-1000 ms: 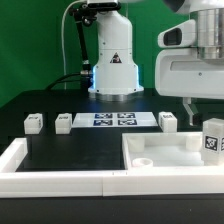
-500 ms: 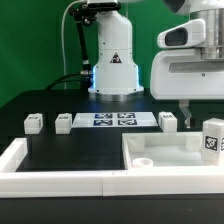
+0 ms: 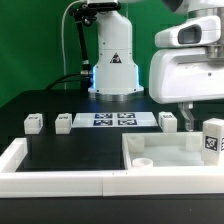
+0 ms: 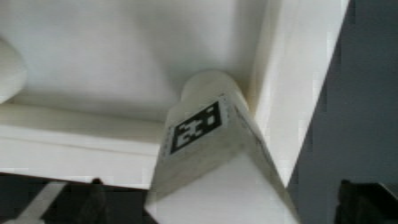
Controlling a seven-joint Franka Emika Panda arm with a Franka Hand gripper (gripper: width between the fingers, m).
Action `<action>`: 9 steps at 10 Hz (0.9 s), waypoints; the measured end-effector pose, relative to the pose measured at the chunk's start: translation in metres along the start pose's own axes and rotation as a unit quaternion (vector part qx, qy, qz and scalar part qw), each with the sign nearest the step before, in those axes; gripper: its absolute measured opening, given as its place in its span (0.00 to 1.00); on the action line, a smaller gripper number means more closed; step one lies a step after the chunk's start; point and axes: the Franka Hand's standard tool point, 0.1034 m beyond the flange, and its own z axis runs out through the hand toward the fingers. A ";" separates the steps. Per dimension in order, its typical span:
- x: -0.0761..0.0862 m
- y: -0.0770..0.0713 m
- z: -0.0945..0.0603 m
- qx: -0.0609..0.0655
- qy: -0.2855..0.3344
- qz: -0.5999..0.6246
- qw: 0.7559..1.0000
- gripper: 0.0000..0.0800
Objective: Assemble square table
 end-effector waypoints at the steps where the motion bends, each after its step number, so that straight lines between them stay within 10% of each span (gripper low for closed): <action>1: 0.000 0.001 0.000 0.000 0.000 -0.045 0.999 0.81; 8: 0.000 0.001 0.000 -0.009 -0.003 -0.171 0.985 0.81; 9: 0.000 0.001 0.000 -0.009 -0.003 -0.170 0.985 0.69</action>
Offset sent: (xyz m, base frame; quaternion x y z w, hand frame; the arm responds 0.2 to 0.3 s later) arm 0.0001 0.0031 0.0001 0.0010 -0.0034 -0.1243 0.9922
